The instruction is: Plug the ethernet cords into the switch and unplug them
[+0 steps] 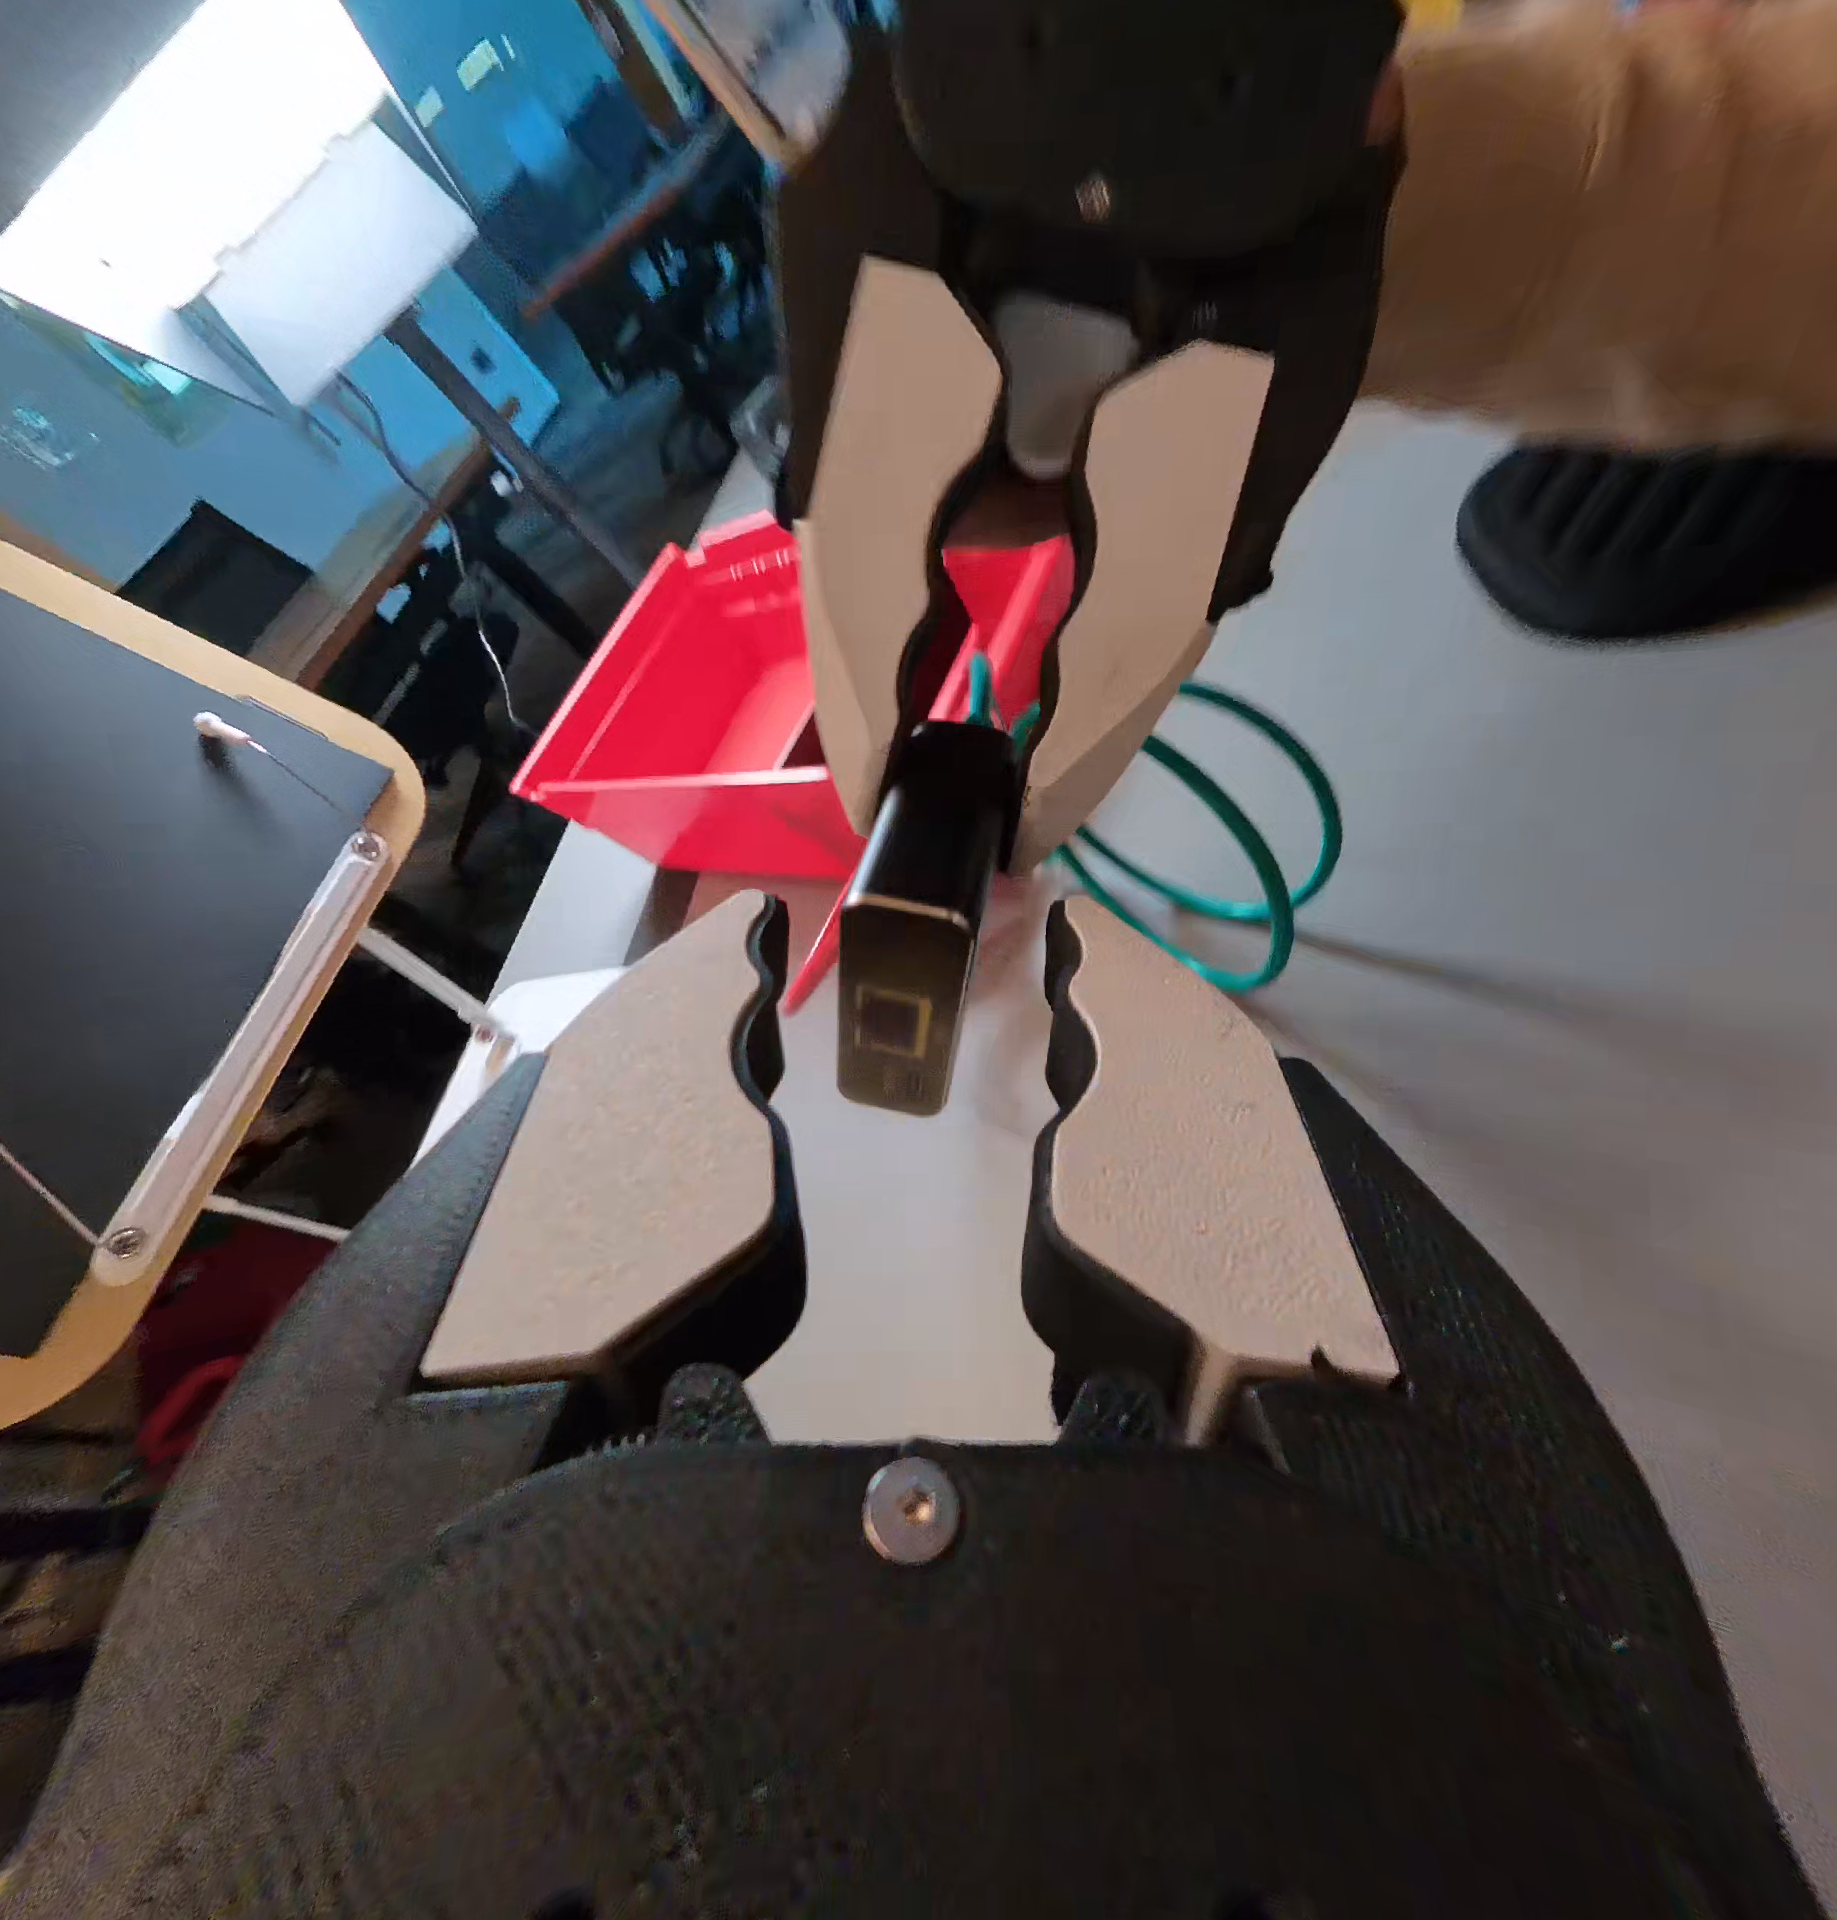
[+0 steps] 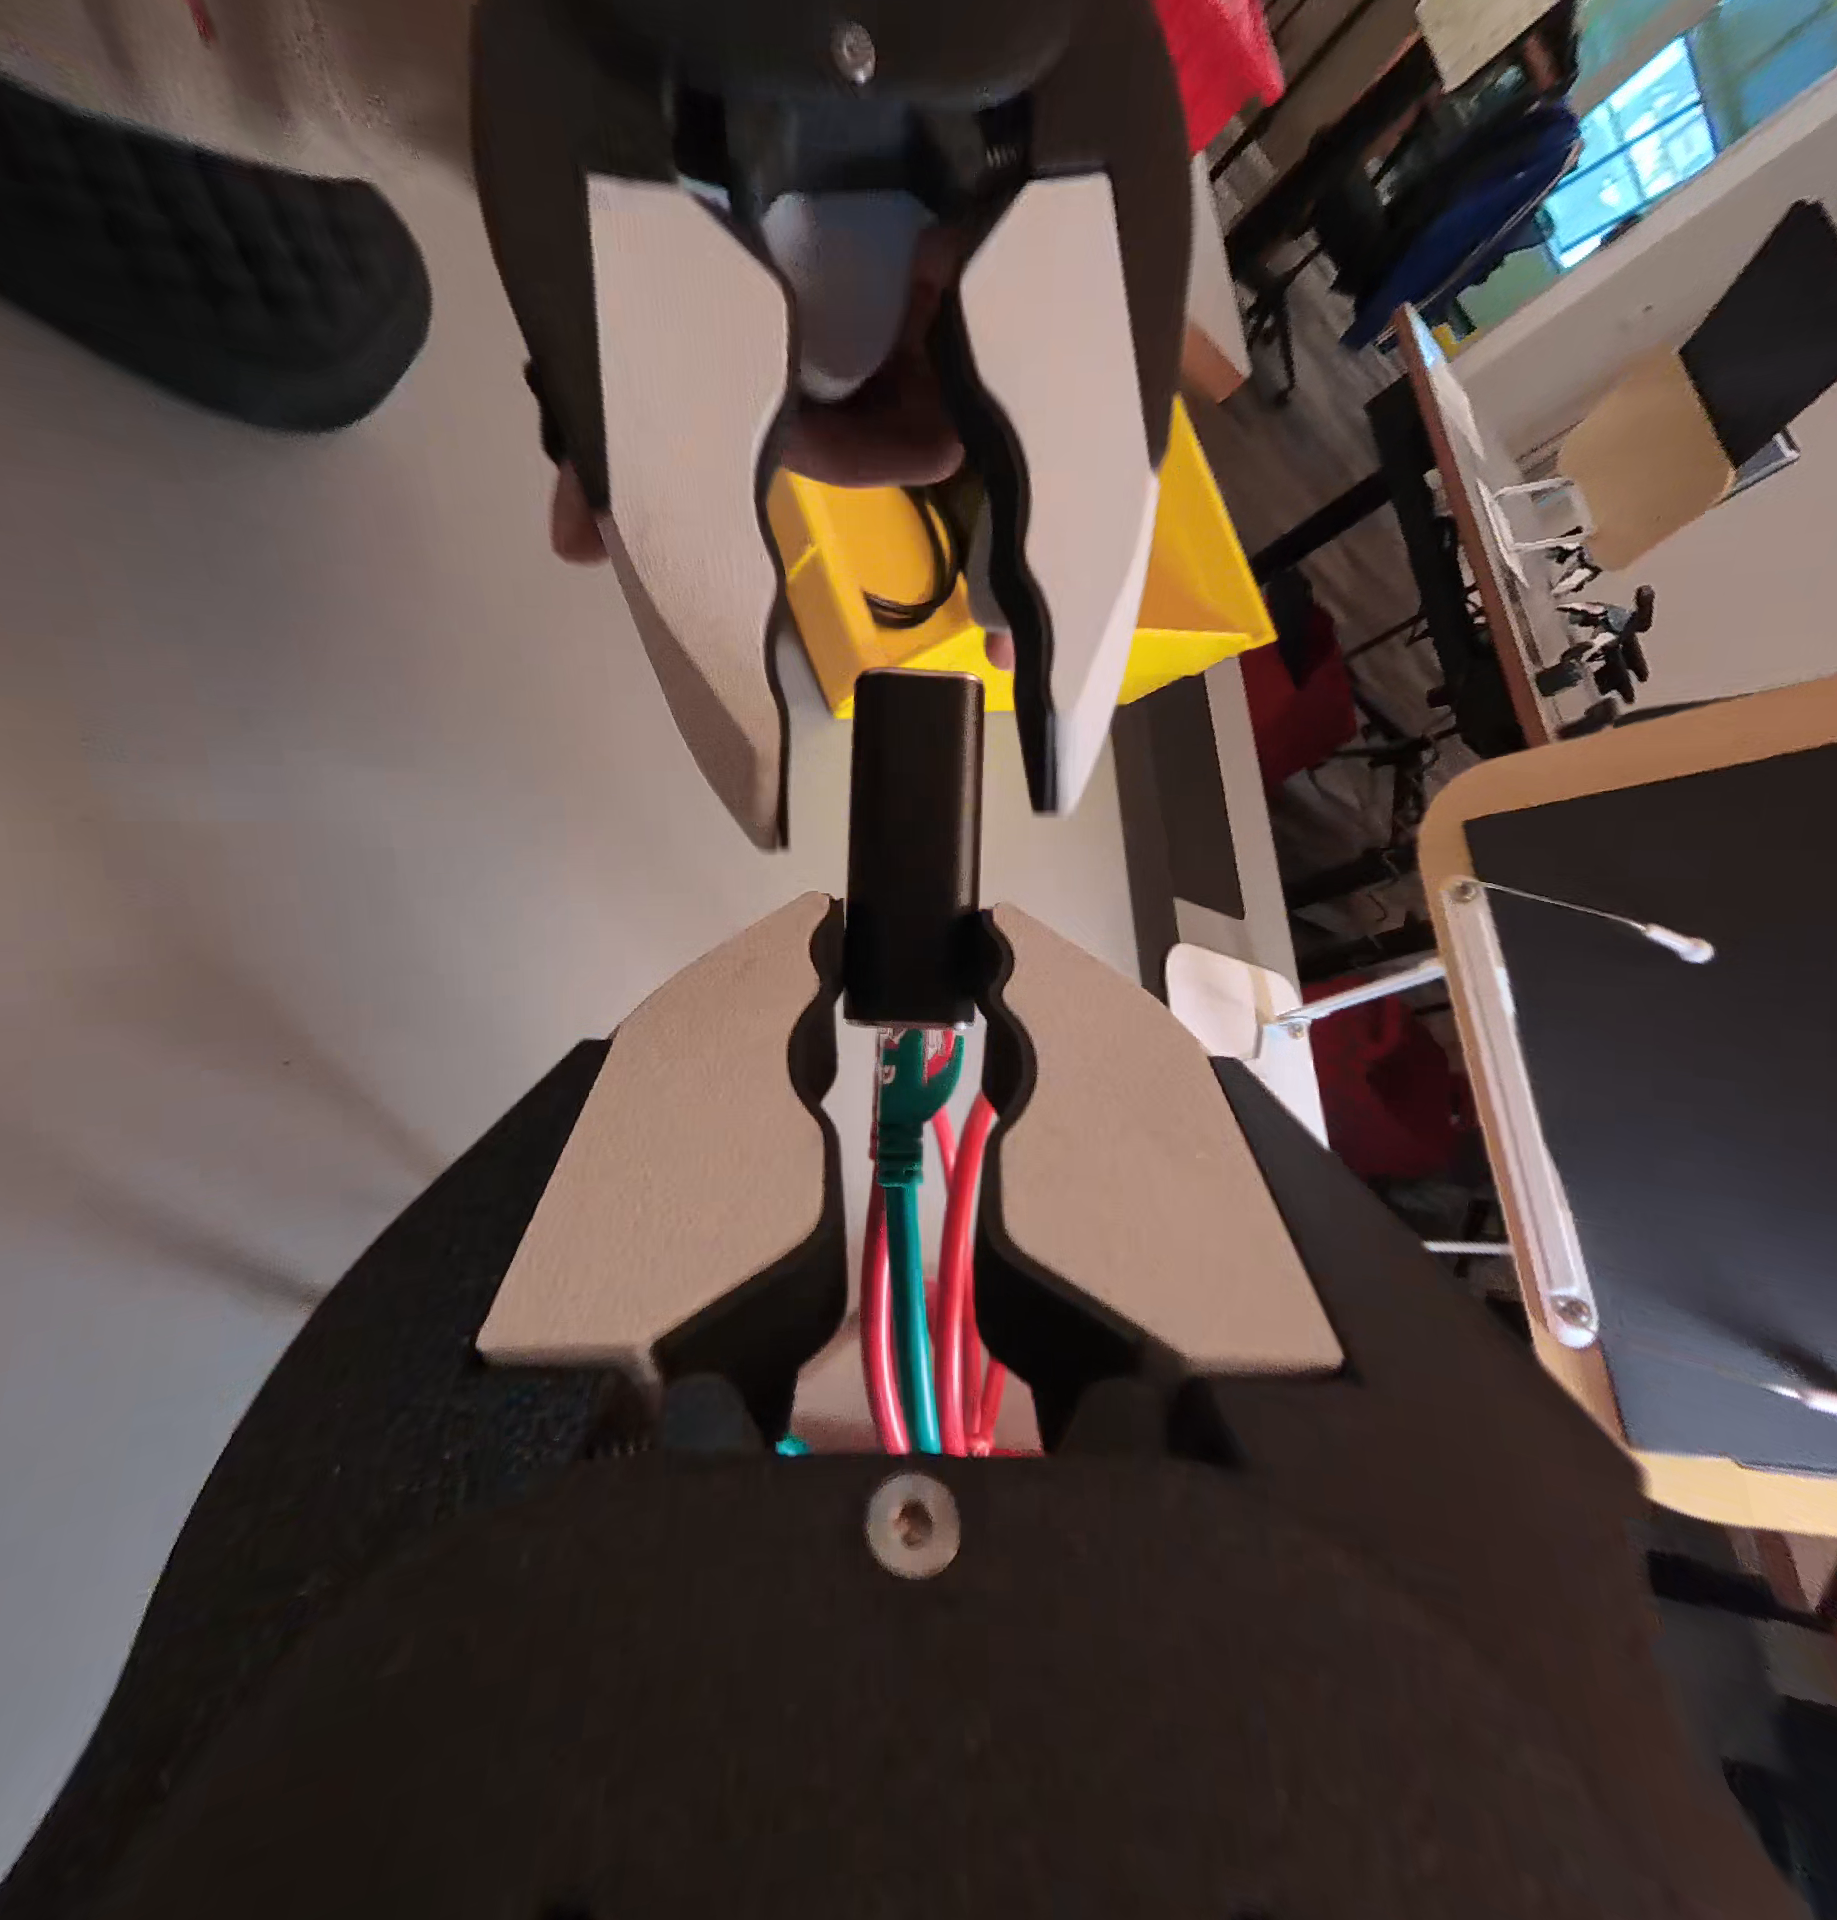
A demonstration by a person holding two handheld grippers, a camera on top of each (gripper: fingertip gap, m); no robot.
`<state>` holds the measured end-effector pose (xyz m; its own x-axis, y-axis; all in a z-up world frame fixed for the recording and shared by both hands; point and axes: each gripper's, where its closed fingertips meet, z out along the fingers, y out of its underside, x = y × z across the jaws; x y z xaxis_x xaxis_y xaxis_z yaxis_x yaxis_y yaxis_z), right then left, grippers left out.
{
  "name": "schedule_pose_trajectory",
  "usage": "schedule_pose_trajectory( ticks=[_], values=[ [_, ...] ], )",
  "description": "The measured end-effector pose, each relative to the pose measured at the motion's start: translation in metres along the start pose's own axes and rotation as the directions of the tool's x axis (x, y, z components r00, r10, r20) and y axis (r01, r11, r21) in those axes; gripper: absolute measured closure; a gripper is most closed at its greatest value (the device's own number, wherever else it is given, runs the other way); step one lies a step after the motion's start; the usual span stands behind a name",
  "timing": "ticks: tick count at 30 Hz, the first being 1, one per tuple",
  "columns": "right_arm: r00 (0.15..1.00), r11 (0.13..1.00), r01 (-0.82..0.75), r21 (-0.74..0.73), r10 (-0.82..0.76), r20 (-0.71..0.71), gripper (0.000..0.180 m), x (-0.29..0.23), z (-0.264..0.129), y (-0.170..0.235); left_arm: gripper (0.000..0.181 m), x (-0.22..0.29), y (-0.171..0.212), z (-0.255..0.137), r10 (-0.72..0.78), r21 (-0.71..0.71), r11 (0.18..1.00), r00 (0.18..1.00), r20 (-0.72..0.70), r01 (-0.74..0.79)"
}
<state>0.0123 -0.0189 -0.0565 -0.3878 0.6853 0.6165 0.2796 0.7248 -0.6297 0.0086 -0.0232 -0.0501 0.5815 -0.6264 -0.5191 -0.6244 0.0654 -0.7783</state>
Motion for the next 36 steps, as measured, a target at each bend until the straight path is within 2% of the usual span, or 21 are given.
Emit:
schedule_pose_trajectory(
  ticks=[2, 3, 4, 8, 12, 15, 18, 20, 23, 26, 28, 32, 34, 36],
  values=[
    [1.000, 1.000, 0.014, -0.010, -0.013, 0.023, 0.156, -0.007, 0.006, 0.000, 0.144, 0.004, 0.015, 0.008, 0.102, -0.094, 0.991, 0.995, 0.019, -0.100],
    [1.000, 1.000, 0.019, -0.023, -0.018, 0.025, 0.156, -0.008, 0.007, 0.002, 0.153, 0.007, 0.020, 0.010, 0.141, -0.113, 0.984, 0.990, 0.015, -0.138],
    [1.000, 0.999, 0.027, -0.028, -0.026, 0.016, 0.156, -0.007, 0.007, 0.003, 0.153, 0.006, 0.021, 0.011, 0.150, -0.109, 0.983, 0.988, 0.022, -0.147],
    [0.997, 0.997, -0.055, 0.054, 0.058, -0.043, 0.153, 0.008, 0.003, -0.005, 0.155, -0.003, 0.014, 0.007, 0.077, -0.012, 0.997, 0.996, 0.037, -0.077],
    [0.959, 0.929, -0.215, 0.300, 0.259, -0.115, 0.151, 0.039, -0.024, -0.034, 0.155, -0.030, 0.008, -0.010, -0.055, 0.116, 0.992, 0.994, 0.099, 0.044],
    [0.921, 0.815, -0.372, 0.444, 0.384, 0.066, 0.153, 0.030, -0.040, -0.066, 0.155, -0.055, 0.006, -0.026, -0.186, 0.218, 0.964, 0.971, 0.149, 0.152],
    [0.818, 0.711, -0.569, 0.412, 0.441, 0.369, 0.150, -0.010, -0.017, -0.091, 0.156, -0.078, 0.009, -0.040, -0.320, 0.305, 0.918, 0.929, 0.187, 0.255],
    [0.733, 0.659, -0.665, 0.350, 0.487, 0.476, 0.144, -0.038, 0.017, -0.095, 0.156, -0.087, 0.011, -0.045, -0.392, 0.348, 0.884, 0.900, 0.189, 0.312],
    [0.582, 0.491, -0.809, 0.323, 0.594, 0.555, 0.136, -0.066, 0.066, -0.091, 0.156, -0.092, 0.011, -0.049, -0.466, 0.379, 0.843, 0.871, 0.157, 0.383],
    [0.471, 0.329, -0.882, 0.338, 0.649, 0.597, 0.123, -0.068, 0.083, -0.088, 0.156, -0.086, 0.001, -0.046, -0.490, 0.388, 0.821, 0.866, 0.102, 0.419],
    [0.434, 0.210, -0.890, 0.405, 0.663, 0.611, 0.115, -0.048, 0.076, -0.088, 0.156, -0.080, -0.009, -0.043, -0.472, 0.389, 0.827, 0.878, 0.086, 0.406],
    [0.364, -0.016, -0.844, 0.536, 0.717, 0.594, 0.112, -0.002, 0.050, -0.070, 0.156, -0.069, -0.030, -0.043, -0.478, 0.425, 0.802, 0.877, 0.037, 0.419],
    [0.342, -0.094, -0.808, 0.581, 0.728, 0.594, 0.112, 0.017, 0.034, -0.060, 0.155, -0.066, -0.037, -0.043, -0.497, 0.451, 0.777, 0.868, 0.011, 0.439],
    [0.350, -0.122, -0.781, 0.613, 0.727, 0.590, 0.113, 0.031, 0.021, -0.054, 0.156, -0.063, -0.043, -0.043, -0.530, 0.476, 0.734, 0.847, -0.043, 0.484]
  ],
)
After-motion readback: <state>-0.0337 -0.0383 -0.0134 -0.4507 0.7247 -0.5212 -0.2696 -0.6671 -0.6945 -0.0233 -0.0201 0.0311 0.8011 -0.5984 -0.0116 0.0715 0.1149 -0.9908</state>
